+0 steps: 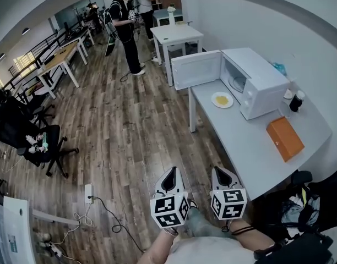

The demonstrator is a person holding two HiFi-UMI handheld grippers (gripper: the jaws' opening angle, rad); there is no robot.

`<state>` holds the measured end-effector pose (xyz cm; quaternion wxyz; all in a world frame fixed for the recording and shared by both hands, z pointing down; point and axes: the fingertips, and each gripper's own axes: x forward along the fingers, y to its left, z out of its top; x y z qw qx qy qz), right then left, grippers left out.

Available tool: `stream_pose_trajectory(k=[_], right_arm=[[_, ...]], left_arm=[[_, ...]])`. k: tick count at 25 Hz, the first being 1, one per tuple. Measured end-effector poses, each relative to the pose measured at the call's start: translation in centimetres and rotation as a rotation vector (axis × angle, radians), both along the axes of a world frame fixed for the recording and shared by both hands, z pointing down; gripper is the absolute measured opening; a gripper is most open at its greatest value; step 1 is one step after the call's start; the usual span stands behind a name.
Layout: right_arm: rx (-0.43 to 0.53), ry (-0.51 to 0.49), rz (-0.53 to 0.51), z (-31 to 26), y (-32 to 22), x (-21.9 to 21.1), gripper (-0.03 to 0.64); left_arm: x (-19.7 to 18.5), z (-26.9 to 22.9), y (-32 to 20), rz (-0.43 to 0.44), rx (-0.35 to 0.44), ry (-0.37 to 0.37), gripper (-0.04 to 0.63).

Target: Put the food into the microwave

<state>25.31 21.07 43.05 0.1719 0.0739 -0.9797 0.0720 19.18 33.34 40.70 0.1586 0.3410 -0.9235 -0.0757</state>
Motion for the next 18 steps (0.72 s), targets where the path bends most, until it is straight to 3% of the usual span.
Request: stream_pose_trajectory(k=[18], right_arm=[[-0.017, 0.045, 0.016, 0.2, -5.6, -11.9, 0.015]], left_arm=[[-11.5, 1.1, -6.2, 0.027, -0.026, 0.042, 0.003]])
